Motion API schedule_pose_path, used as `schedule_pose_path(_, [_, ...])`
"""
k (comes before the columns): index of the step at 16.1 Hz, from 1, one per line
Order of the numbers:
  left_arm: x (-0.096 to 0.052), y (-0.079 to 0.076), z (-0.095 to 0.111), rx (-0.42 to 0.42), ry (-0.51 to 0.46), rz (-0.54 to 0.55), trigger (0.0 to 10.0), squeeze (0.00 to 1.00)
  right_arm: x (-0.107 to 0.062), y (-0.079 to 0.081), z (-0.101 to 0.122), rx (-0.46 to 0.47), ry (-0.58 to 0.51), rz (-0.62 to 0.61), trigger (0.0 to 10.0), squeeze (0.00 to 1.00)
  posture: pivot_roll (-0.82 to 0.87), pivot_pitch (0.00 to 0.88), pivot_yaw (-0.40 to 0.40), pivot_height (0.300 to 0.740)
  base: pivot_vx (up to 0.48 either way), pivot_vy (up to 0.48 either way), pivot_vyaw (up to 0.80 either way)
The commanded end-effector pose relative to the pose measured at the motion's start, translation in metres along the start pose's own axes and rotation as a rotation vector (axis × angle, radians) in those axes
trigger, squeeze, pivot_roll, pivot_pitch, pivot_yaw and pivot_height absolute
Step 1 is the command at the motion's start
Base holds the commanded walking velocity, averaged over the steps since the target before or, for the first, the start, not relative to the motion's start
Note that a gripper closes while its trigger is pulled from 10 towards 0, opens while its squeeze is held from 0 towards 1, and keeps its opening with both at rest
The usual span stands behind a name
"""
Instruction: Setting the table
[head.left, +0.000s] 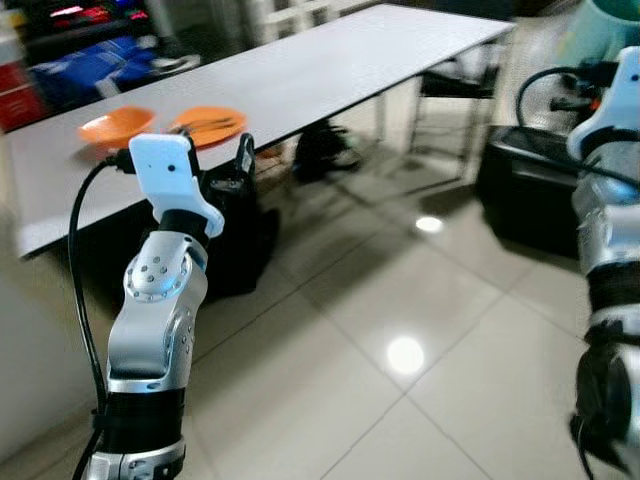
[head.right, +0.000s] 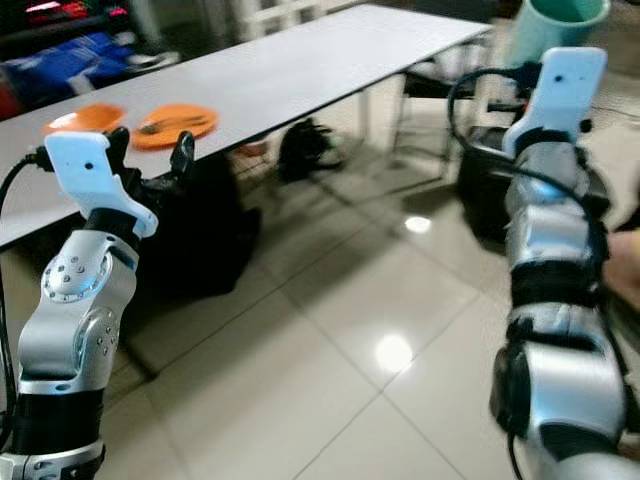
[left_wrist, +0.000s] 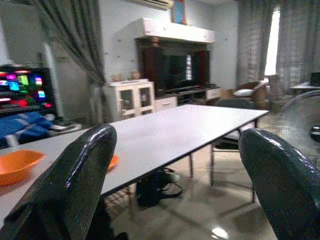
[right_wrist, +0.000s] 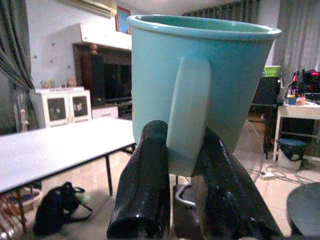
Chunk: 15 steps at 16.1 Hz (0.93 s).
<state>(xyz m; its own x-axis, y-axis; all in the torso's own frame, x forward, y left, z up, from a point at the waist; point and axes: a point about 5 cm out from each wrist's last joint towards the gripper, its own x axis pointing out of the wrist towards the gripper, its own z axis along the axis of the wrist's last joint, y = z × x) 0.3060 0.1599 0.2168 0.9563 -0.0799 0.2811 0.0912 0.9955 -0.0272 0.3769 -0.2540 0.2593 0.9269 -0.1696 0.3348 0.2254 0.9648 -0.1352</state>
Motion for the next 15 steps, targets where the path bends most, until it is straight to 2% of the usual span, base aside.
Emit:
schedule_pose_path(1, [0.003, 0.002, 0.004, 0.000, -0.012, 0.009, 10.0, 0.00, -0.004, 0.009, -0.005, 0.028, 0.026, 0.031, 10.0, 0.00, -0.17, 0.000, 0.140, 0.740, 0.465, 0.000, 0.00])
schedule_pose_path(2, [0.003, 0.002, 0.003, -0.003, -0.012, 0.016, 10.0, 0.00, -0.010, 0.018, -0.009, 0.037, 0.031, 0.070, 10.0, 0.00, -0.18, 0.000, 0.141, 0.740, 0.461, 0.000, 0.00])
schedule_pose_path(4, [0.003, 0.000, 0.002, -0.005, -0.010, 0.019, 10.0, 0.00, -0.014, 0.022, -0.011, 0.030, 0.038, 0.083, 10.0, 0.00, -0.18, 0.000, 0.141, 0.740, 0.458, 0.000, 0.00])
schedule_pose_path(13, [0.005, 0.002, 0.000, 0.007, -0.010, 0.042, 10.0, 0.00, -0.021, 0.023, -0.009, 0.046, 0.039, 0.086, 10.0, 0.00, -0.18, 0.000, 0.142, 0.740, 0.453, 0.000, 0.00])
schedule_pose_path(15, [0.005, 0.001, 0.000, 0.004, -0.011, 0.042, 10.0, 0.00, -0.022, 0.027, -0.009, 0.046, 0.036, 0.100, 10.0, 0.00, -0.18, 0.000, 0.139, 0.740, 0.450, 0.000, 0.80])
